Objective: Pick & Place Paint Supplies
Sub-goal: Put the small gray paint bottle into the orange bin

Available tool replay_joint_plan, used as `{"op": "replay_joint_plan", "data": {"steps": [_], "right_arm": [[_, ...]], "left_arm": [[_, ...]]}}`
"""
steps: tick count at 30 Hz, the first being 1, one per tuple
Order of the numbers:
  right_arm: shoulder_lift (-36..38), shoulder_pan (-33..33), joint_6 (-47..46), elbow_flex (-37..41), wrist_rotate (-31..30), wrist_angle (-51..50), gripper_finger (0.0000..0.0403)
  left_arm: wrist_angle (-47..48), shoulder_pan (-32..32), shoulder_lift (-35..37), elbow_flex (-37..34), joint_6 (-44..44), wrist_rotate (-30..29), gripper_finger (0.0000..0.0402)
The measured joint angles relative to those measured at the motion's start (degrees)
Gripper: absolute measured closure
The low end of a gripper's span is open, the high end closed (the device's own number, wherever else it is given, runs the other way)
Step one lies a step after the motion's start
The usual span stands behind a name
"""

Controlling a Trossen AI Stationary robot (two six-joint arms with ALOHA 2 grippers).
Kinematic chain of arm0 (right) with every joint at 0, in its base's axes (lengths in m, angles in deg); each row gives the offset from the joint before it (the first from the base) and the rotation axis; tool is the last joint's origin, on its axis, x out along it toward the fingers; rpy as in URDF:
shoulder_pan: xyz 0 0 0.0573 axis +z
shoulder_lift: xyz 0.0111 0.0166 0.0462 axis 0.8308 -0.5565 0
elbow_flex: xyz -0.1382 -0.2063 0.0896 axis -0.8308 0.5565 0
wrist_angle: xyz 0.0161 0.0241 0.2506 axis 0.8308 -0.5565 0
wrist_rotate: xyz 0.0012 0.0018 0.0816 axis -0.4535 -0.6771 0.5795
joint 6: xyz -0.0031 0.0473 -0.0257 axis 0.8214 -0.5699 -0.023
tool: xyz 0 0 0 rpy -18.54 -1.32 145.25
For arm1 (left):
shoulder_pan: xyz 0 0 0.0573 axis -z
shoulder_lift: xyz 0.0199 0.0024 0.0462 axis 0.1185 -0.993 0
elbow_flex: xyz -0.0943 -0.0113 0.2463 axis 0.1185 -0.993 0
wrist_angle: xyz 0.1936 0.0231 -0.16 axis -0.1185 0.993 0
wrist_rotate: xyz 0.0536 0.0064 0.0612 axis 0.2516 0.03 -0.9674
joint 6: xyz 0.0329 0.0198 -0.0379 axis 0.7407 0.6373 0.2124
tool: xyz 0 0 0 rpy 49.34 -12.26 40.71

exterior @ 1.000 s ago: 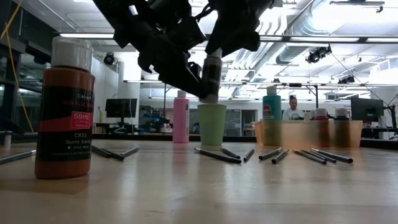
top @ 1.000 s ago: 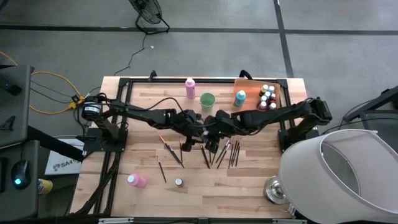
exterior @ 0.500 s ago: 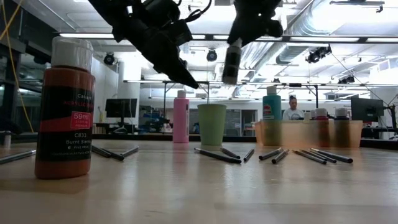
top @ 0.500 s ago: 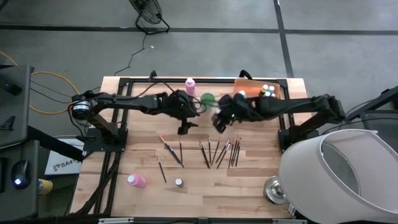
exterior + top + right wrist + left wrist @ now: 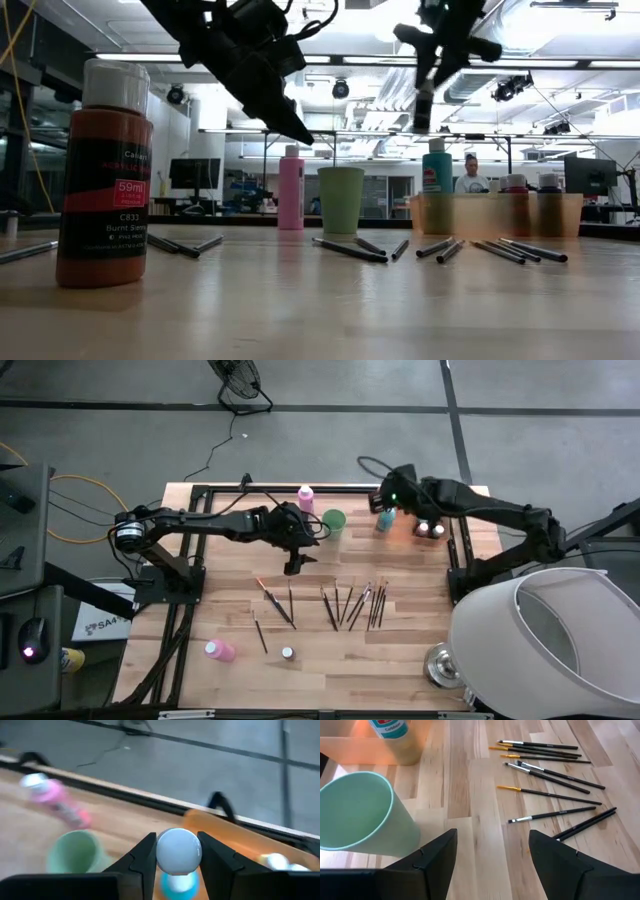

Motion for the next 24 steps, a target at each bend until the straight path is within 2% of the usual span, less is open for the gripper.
{"op": "replay_joint_plan", "data": {"steps": [11,16,24], "right_arm": [[-1.89,-13.29,-3.99,3.88,1.53,-3.04,0.0289],[-2.11,-16.77,-6.2,11.26,5.23,2.42,0.0289],[-2.13,-19.74,-10.48,20.24,5.67,11.21,0.0289]], "left_arm": [[0.29,0.0,-0.01,0.0,-0.02,0.04,0.016],[0.29,0.0,-0.01,0.0,-0.02,0.04,0.016],[0.29,0.0,-0.01,0.0,-0.28,0.06,0.016]]}}
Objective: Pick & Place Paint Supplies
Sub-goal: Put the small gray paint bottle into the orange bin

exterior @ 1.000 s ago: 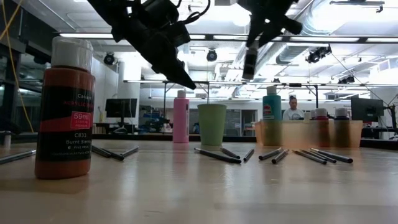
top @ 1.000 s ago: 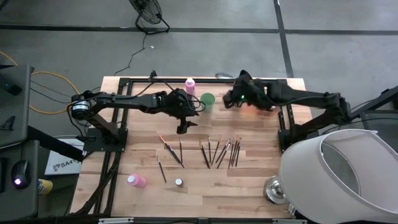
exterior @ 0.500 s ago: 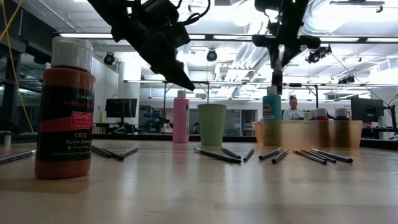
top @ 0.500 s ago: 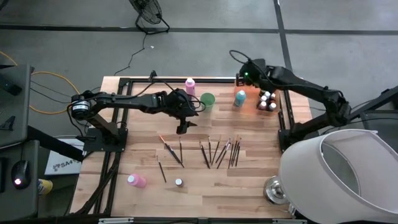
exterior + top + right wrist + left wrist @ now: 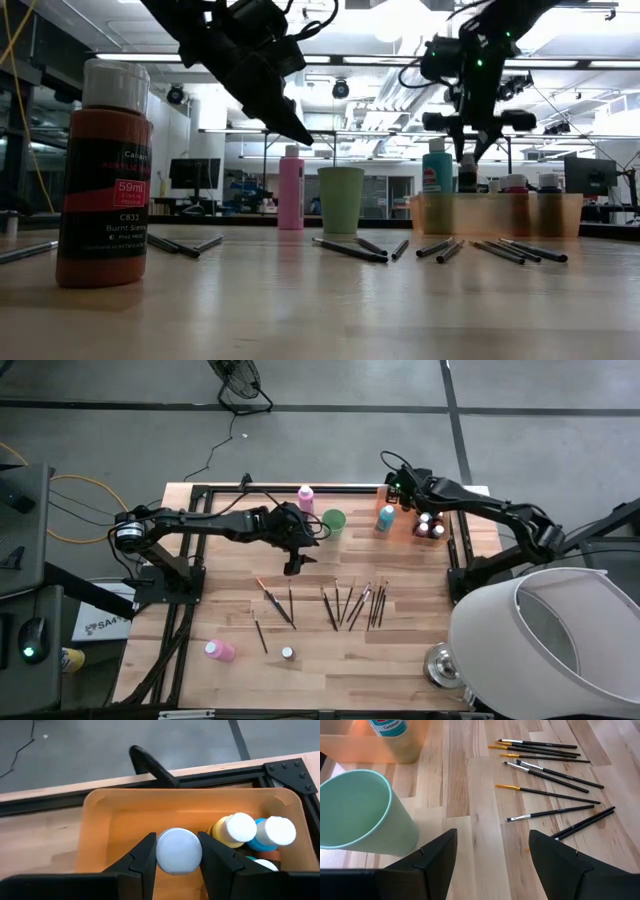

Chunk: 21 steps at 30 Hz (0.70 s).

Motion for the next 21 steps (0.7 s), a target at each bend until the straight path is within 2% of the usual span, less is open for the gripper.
{"op": "replay_joint_plan", "data": {"steps": [13,21], "right_arm": [[0.02,-6.23,-1.52,6.74,1.71,8.56,0.0288],[0.02,-7.41,-1.23,7.39,1.93,9.12,0.0288]], "left_arm": [[-0.01,0.0,0.0,0.0,-1.23,0.04,0.016],[-0.02,0.0,0.0,0.0,-1.18,-0.01,0.016]]}}
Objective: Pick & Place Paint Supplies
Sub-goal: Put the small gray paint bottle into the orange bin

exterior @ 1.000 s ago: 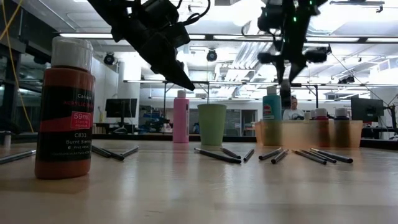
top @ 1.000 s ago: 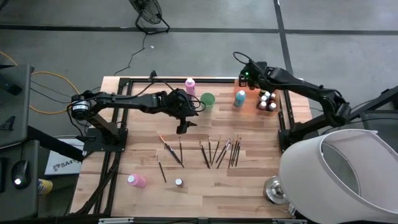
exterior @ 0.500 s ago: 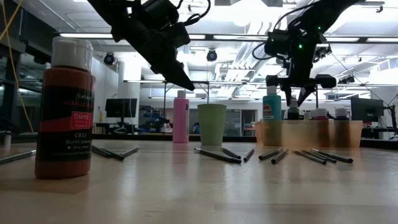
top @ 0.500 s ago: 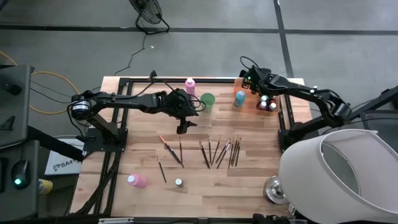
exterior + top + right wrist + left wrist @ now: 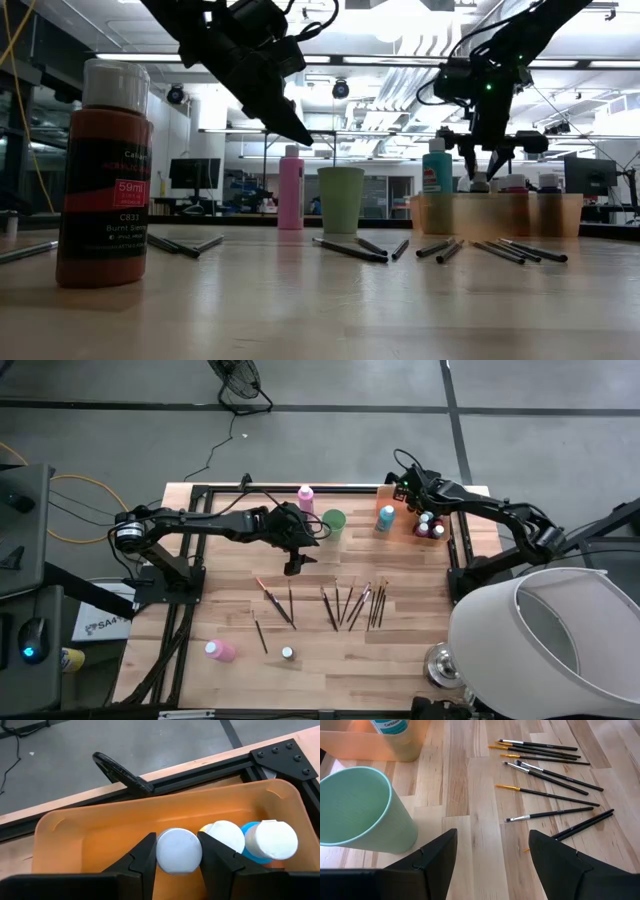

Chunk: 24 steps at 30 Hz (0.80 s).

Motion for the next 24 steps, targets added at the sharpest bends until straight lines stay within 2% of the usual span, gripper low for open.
{"op": "replay_joint_plan", "data": {"steps": [12,19,24], "right_arm": [[0.0,-0.02,-0.35,0.0,0.08,-0.04,0.0288],[-1.58,-0.02,-0.34,0.01,2.25,-0.07,0.0287],[-3.01,0.53,-0.65,0.02,2.96,0.17,0.0265]], "left_arm": [[0.0,0.0,0.0,-0.02,0.0,-0.04,0.016],[0.0,0.0,0.0,-0.02,-0.02,-0.04,0.016],[0.0,0.0,0.0,-0.02,-0.02,-0.07,0.016]]}}
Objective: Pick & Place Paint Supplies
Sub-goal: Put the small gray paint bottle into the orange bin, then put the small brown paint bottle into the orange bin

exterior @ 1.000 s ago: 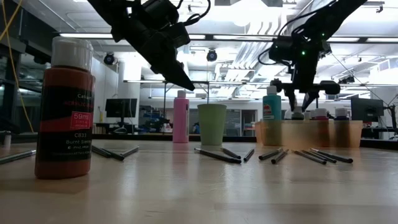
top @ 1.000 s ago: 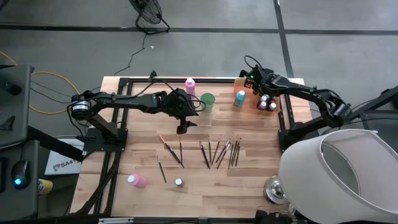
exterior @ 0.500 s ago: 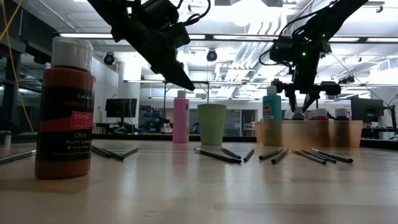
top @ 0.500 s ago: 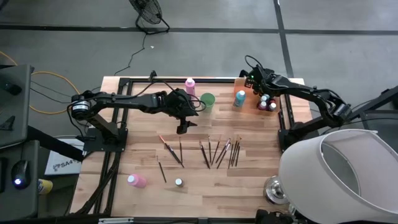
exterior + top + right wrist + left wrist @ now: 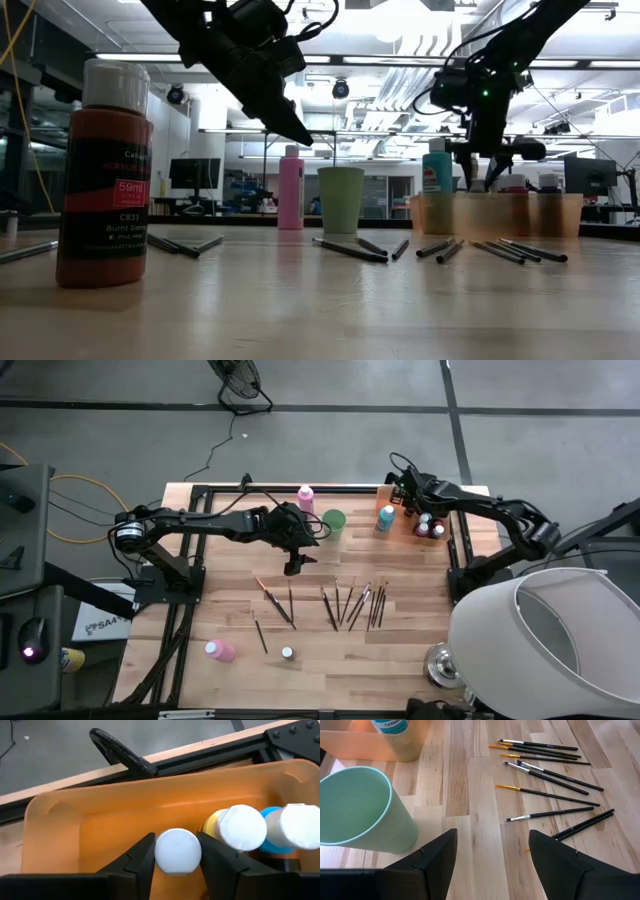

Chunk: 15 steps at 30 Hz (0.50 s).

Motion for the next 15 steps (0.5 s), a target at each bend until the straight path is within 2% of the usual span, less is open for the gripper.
{"op": "replay_joint_plan", "data": {"steps": [8,15], "right_arm": [[0.19,0.78,-0.78,0.0,-0.34,-0.38,0.022],[5.05,0.78,2.31,-0.02,-0.77,-0.48,0.0193]], "left_arm": [[0.03,0.0,0.0,0.0,0.0,0.0,0.016],[0.91,0.0,0.93,-0.04,0.13,-0.39,0.016]]}}
